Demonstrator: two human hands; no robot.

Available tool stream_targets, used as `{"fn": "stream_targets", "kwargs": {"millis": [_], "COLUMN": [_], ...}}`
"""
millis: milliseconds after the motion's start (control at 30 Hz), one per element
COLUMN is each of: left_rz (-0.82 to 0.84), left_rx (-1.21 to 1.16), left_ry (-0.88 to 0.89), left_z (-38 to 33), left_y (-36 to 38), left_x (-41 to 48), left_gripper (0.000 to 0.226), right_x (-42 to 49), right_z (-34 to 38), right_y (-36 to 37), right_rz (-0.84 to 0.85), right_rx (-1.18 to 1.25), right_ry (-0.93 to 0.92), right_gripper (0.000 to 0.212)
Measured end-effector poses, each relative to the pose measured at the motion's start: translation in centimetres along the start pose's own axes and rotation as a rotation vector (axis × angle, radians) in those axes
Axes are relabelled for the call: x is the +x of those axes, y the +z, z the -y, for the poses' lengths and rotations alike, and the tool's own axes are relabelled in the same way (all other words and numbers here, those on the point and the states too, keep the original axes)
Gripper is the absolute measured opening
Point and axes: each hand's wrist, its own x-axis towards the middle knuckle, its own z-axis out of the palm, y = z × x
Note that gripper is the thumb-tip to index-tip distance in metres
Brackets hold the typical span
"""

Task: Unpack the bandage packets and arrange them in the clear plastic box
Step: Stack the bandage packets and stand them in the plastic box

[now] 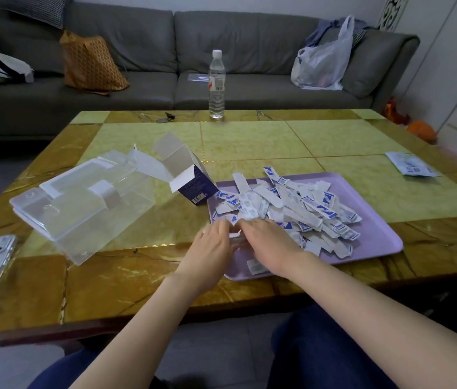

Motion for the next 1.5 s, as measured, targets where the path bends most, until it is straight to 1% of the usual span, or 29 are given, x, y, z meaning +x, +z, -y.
{"fn": "stream_targets", "kwargs": {"millis": [67, 200, 300, 367, 400, 500, 600, 700, 767, 833, 867, 900, 1000, 1067, 1167, 1233, 1267, 1333, 1367, 1433, 1500], "left_rz": [0.030, 0.036, 0.010, -0.046, -0.075, -0.125, -0.153, -0.182, -0.173, -0.163, -0.160, -0.159, -0.158, -0.168, -0.197, -0.196, -0.184, -0.168, -0.168, -0.160, -0.121], "left_rx": [0.126, 0.228, 0.207, 0.150, 0.136, 0.126, 0.081, -0.060, -0.201, -0.340, -0.411, -0.483, -0.693, -0.800, -0.962, -0.947, -0.924, -0.889, -0.849, -0.670, -0.404], "left_ry": [-0.024, -0.026, -0.070, -0.128, -0.162, -0.235, -0.298, -0.352, -0.411, -0.457, -0.464, -0.463, -0.430, -0.420, -0.465, -0.487, -0.475, -0.430, -0.406, -0.355, -0.281], "left_z": [0.0, -0.1, -0.6, -0.9, -0.9, -0.2, 0.5, 1.0, 0.9, 0.6, 0.4, 0.1, -0.4, -0.7, -1.0, -1.0, -0.9, -0.7, -0.5, -0.1, 0.1], "left_y": [0.4, 1.3, 1.0, 0.1, -0.4, -1.2, -1.8, -1.9, -1.8, -1.8, -1.8, -1.9, -2.3, -2.6, -3.0, -3.1, -3.1, -2.8, -2.6, -2.2, -1.5], "left_x": [0.3, 1.0, 1.5, 1.9, 2.0, 2.0, 2.0, 2.0, 2.0, 2.0, 2.0, 2.0, 2.3, 2.5, 2.4, 2.2, 2.2, 2.2, 2.2, 2.1, 1.9], "left_gripper": [0.023, 0.031, 0.025, 0.025, 0.026, 0.027, 0.018, 0.008, 0.009, 0.013, 0.014, 0.014, 0.016, 0.023, 0.035, 0.042, 0.041, 0.028, 0.021, 0.017, 0.012], "right_x": [-0.1, -0.4, -0.2, 0.1, 0.2, 0.3, 0.3, 0.3, 0.2, 0.1, 0.0, 0.0, -0.1, -0.1, 0.0, -0.1, -0.2, -0.4, -0.5, -0.5, -0.6], "right_z": [-0.6, -1.6, -1.8, -1.8, -1.8, -1.7, -1.9, -2.5, -2.9, -2.7, -2.5, -2.0, -0.5, 0.2, 0.4, 0.3, 0.2, 0.0, 0.0, -0.3, -0.5], "right_y": [0.5, 0.7, 1.0, 1.0, 0.9, 0.7, 0.4, 0.2, 0.1, -0.1, -0.3, -0.2, 0.5, 1.1, 1.3, 1.4, 1.5, 1.5, 1.4, 1.2, 1.1], "right_rz": [-0.012, -0.091, -0.181, -0.225, -0.234, -0.243, -0.350, -0.461, -0.573, -0.709, -0.741, -0.742, -0.664, -0.630, -0.597, -0.527, -0.483, -0.424, -0.435, -0.537, -0.621], "right_rx": [0.056, 0.285, 0.508, 0.623, 0.630, 0.532, 0.560, 0.653, 0.643, 0.627, 0.616, 0.599, 0.503, 0.437, 0.411, 0.412, 0.435, 0.482, 0.479, 0.413, 0.332], "right_ry": [0.054, 0.167, 0.182, 0.181, 0.173, 0.153, 0.217, 0.303, 0.327, 0.301, 0.258, 0.196, 0.015, -0.032, -0.055, -0.088, -0.103, -0.118, -0.118, -0.088, -0.040], "right_gripper": [0.035, 0.023, 0.010, 0.006, 0.009, 0.028, 0.033, 0.027, 0.025, 0.023, 0.023, 0.023, 0.024, 0.028, 0.032, 0.032, 0.030, 0.028, 0.026, 0.027, 0.040]}}
